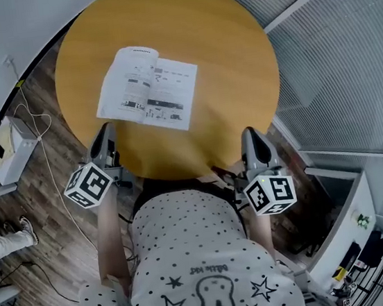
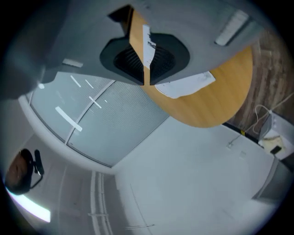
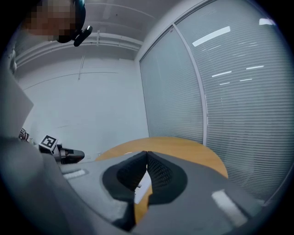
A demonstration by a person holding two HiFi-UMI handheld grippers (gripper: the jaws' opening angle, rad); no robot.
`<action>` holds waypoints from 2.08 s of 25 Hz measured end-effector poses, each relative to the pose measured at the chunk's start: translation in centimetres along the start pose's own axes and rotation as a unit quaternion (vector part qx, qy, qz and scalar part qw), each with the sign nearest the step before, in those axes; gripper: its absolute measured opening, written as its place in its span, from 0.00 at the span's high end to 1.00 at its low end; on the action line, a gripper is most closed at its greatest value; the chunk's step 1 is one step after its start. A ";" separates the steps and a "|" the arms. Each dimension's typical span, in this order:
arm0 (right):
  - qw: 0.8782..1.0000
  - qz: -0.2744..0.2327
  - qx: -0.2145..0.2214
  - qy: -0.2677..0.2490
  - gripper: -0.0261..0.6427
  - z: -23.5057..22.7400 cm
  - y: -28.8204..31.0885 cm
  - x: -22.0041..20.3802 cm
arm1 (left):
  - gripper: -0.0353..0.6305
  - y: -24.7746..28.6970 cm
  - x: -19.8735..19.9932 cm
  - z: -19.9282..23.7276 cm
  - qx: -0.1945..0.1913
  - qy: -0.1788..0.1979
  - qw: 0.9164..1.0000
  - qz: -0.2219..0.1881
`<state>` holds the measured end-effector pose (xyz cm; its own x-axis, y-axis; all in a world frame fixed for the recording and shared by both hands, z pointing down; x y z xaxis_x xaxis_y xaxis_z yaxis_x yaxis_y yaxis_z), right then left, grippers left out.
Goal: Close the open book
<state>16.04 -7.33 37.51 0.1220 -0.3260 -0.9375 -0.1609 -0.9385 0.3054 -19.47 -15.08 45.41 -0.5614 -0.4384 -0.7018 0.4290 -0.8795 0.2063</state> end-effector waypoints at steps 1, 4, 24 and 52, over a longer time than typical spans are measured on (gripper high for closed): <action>1.000 0.003 -0.001 0.000 0.96 0.1 0.0 -0.2 | 0.86 0.2 -0.1 0.4 -0.007 -0.020 1.000 0.001; 1.000 0.014 -0.003 0.003 0.96 0.5 0.3 -0.9 | 0.84 0.7 -0.9 1.6 -0.012 -0.047 0.999 0.015; 1.000 0.025 -0.012 0.012 0.96 1.7 1.2 -1.7 | 0.64 6.4 -7.4 9.7 0.023 -0.293 0.954 0.053; 0.999 0.027 -0.042 0.008 0.96 0.2 0.7 -1.5 | 0.76 9.2 -8.8 13.5 0.065 -0.346 0.936 0.024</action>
<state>15.56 -7.48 39.11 0.1307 -0.3782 -0.9164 -0.0856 -0.9252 0.3696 -20.18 -21.80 62.70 -0.8870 -0.4530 -0.0890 0.4008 -0.8512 0.3388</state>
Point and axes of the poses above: the fingertips, and each gripper's own axes: y forward along the fingers, z to its left, x out of its top, the point moved 3 cm from there along -y, backward along the fingers, and after that the axes turned 2 degrees about y, right-handed, at the moved point
